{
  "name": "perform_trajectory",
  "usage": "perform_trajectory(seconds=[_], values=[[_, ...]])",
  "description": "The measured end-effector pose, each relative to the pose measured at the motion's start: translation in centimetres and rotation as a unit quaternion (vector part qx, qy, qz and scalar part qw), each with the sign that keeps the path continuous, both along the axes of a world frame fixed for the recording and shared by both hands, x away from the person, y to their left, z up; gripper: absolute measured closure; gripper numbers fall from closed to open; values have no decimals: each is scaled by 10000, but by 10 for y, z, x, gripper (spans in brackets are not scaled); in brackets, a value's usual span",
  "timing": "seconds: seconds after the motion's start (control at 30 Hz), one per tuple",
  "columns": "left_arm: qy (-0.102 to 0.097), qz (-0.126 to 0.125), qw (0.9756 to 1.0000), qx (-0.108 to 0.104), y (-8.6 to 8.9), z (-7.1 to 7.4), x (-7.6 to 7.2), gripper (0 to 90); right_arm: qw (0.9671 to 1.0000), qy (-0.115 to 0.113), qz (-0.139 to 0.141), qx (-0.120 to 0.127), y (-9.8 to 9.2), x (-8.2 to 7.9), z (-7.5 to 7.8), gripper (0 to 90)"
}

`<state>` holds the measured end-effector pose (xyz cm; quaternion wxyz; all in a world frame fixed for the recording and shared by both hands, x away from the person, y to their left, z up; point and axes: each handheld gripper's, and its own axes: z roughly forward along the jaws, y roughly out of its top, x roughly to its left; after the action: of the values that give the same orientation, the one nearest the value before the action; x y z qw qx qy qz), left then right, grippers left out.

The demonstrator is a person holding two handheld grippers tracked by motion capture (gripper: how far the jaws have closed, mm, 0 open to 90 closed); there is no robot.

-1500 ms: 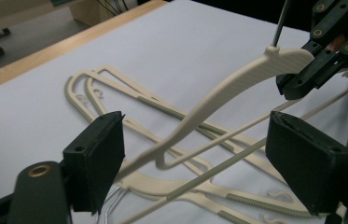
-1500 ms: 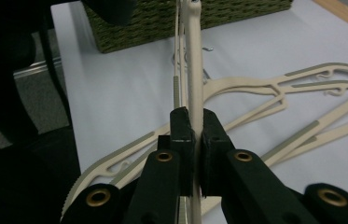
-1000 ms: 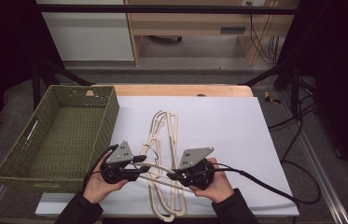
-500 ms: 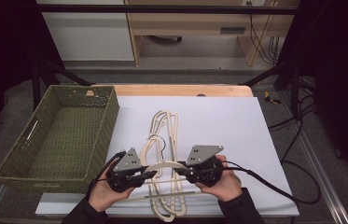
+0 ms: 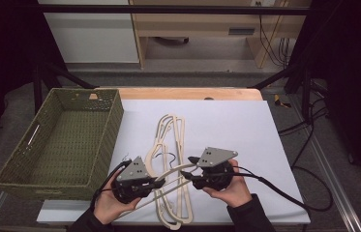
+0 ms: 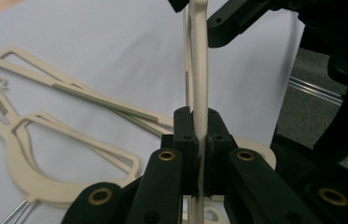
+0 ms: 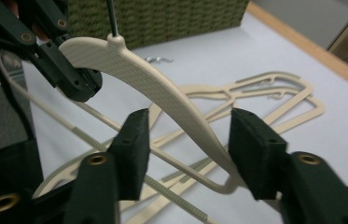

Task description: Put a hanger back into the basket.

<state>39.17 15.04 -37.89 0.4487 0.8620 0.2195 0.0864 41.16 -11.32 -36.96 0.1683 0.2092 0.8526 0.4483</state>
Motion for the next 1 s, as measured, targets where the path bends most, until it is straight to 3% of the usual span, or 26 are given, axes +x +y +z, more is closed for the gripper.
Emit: perform_trajectory(seconds=[0.17, 0.27, 0.37, 0.47, 0.63, 0.83, 1.0], values=[[-125, 268, 9995, -77, 7, 6, 0, 864, 9989, -281, -249, 263, -8, -1, 5, 339], [-249, 607, 9977, -168, 16, 12, 1, 864, 9963, -459, -471, 561, -20, -2, 8, 269], [-282, 703, 9968, -234, 20, 16, 1, 864, 9941, -496, -647, 712, -28, -2, 11, 203], [-404, 798, 9954, -348, 30, 30, -2, 864, 9921, -531, -858, 747, -37, -4, 13, 165], [-593, 860, 9932, -513, 46, 54, -3, 864, 9872, -362, -1212, 970, -58, -5, 9, 108], [-706, 939, 9920, -461, 63, 78, 2, 864, 9802, -173, -1607, 1146, -81, -3, -1, 58], [-756, 1038, 9900, -583, 91, 100, 12, 864, 9763, -120, -1793, 1204, -98, -6, -9, 47]])
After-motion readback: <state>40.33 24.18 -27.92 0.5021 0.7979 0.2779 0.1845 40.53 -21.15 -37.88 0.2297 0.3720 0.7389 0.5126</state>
